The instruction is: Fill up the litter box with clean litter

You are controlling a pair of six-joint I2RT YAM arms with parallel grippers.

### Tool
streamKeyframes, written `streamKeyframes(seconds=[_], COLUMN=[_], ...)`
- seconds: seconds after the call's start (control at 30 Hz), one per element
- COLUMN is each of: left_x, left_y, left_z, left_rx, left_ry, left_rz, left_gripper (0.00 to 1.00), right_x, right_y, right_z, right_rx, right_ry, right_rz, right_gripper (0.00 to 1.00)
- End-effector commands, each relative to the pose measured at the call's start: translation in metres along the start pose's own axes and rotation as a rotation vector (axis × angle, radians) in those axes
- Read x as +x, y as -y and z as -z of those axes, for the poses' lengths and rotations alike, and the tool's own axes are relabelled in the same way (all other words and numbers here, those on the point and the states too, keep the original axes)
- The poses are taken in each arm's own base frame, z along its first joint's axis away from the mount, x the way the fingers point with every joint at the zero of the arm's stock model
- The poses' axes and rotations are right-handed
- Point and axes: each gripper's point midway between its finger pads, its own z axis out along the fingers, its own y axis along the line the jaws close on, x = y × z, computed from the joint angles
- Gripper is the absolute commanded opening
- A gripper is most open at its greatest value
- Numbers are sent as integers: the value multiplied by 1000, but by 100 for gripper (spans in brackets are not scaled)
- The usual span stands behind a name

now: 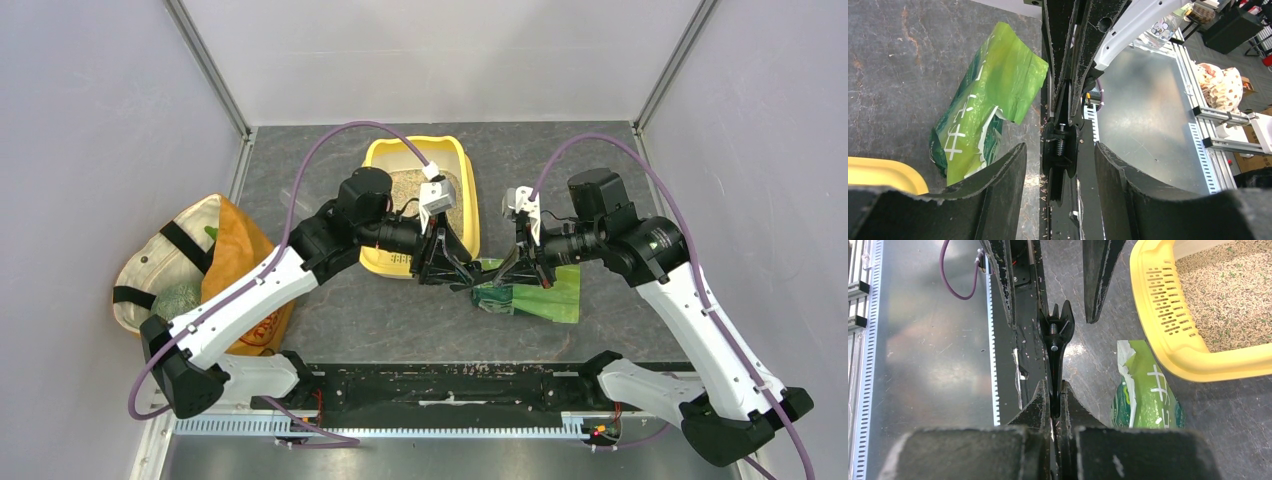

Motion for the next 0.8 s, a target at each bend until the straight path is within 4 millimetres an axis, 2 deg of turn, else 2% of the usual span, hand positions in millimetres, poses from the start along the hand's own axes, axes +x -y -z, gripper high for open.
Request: streamKeyframes(seconds=[0.0, 0.17, 0.23, 0.33, 0.4, 0.63, 0.77], left_x=[-4, -3, -4, -4, -4, -6, -9], left_y=[0, -2, -1, 0, 2, 3, 1], left_z=[-2, -5, -6, -5, -5, -2, -2], left_rx=[3, 0, 5, 10, 15, 6, -3], left_ry=[2, -3, -4, -3, -1, 7, 12], left_rz=[-52, -50, -51, -53, -51, -38, -37], left_gripper=[58, 55, 50, 35, 32, 52, 54], right_x=[-6, -7, -7, -7, -6, -3, -2], right_y=[3, 4, 4, 5, 5, 3, 2], right_z=[0, -1, -1, 0, 0, 1, 1], right_rx=[10, 14, 16, 21, 24, 19, 13], right_ry=[23, 25, 25, 22, 18, 9, 4], right_rz=[14, 5, 4, 5, 5, 5, 8], right_gripper=[0, 0, 0, 0, 0, 0, 0])
